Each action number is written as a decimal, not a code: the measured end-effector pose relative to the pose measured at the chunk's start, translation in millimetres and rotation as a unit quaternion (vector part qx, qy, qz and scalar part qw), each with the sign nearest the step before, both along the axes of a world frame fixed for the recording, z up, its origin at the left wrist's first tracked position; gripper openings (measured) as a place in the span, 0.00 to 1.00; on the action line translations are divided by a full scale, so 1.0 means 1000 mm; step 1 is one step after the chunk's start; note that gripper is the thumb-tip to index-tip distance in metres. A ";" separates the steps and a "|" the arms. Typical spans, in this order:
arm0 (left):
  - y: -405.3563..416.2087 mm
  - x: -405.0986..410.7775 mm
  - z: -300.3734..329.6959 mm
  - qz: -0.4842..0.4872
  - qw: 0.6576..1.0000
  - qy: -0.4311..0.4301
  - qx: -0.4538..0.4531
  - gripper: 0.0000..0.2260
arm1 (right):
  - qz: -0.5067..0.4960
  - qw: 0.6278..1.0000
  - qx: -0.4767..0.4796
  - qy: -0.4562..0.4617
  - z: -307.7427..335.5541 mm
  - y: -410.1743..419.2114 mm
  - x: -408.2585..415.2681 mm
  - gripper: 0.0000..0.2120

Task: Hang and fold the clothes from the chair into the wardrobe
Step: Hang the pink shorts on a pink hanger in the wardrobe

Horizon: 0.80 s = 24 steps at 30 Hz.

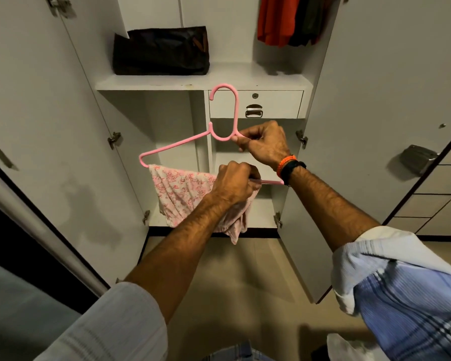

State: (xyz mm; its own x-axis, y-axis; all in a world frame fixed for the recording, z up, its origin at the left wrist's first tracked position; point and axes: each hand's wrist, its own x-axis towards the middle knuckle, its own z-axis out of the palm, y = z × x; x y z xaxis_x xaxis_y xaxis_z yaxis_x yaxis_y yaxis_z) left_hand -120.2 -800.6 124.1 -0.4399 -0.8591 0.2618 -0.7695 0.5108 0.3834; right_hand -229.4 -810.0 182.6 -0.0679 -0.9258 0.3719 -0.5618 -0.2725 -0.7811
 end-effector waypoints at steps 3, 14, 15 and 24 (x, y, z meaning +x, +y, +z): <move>0.006 -0.014 0.006 -0.018 0.998 0.047 -0.028 0.10 | -0.006 1.000 0.002 0.006 0.010 -0.006 -0.005 0.09; -0.012 0.026 0.004 0.007 0.999 0.016 -0.043 0.15 | -0.008 1.000 0.002 -0.013 0.008 -0.001 -0.047 0.10; -0.015 0.031 0.002 0.015 0.999 0.015 -0.036 0.14 | -0.005 1.000 0.001 -0.013 0.008 -0.001 -0.050 0.10; -0.021 0.039 -0.003 0.024 0.999 0.007 -0.023 0.16 | 0.006 0.998 -0.024 0.052 0.012 -0.007 -0.052 0.12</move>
State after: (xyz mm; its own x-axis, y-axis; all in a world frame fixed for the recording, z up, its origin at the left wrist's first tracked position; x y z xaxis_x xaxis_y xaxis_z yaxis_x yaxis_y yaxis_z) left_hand -81.3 -821.8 121.6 -0.3946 -0.8658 0.3078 -0.7885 0.4910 0.3704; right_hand -281.0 -817.3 194.1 -0.0152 -0.9073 0.4203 -0.6352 -0.3159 -0.7048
